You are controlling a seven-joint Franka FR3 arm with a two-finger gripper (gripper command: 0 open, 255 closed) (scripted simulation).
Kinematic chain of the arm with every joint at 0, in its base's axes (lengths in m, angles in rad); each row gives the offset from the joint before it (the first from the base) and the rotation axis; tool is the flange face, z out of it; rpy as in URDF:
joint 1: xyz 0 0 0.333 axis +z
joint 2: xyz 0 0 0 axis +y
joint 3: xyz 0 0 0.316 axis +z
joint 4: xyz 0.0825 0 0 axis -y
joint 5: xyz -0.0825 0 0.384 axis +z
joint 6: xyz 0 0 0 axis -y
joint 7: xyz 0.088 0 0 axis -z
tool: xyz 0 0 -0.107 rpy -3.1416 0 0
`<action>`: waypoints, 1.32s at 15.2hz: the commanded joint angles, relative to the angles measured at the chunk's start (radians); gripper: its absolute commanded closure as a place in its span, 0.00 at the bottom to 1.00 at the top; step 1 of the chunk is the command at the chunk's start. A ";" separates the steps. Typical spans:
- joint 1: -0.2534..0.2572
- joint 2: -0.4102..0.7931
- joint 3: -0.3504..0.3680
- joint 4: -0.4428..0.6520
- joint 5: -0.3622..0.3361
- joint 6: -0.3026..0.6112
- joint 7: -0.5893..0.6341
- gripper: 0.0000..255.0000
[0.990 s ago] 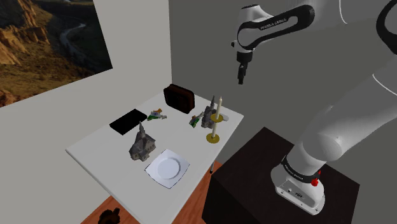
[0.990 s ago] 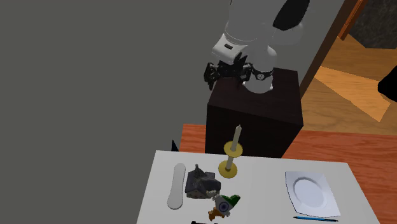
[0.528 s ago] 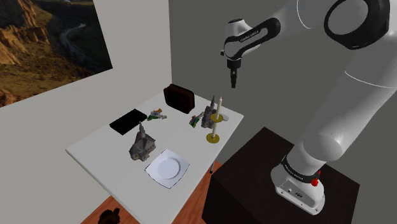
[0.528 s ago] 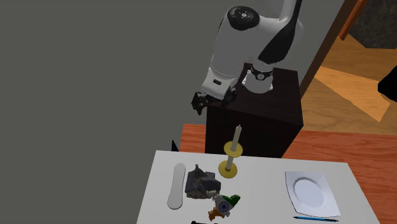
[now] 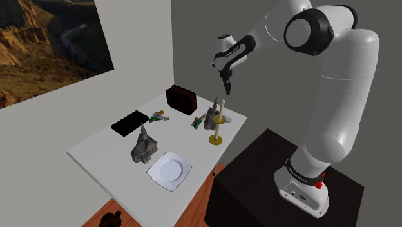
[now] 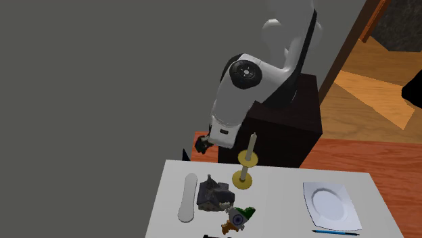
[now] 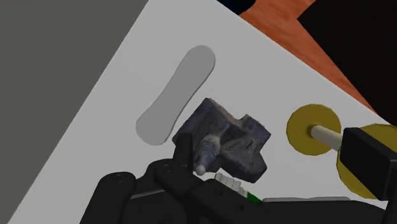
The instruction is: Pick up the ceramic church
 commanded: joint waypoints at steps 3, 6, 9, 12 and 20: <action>-0.020 0.153 0.029 0.125 0.003 0.030 -0.097 0.00; -0.033 0.266 0.051 0.228 -0.003 0.043 -0.161 0.00; -0.036 0.299 0.055 0.242 -0.003 0.062 -0.164 0.00; -0.038 0.327 0.057 0.244 -0.003 0.087 -0.158 0.00; -0.041 0.353 0.058 0.248 -0.002 0.109 -0.155 1.00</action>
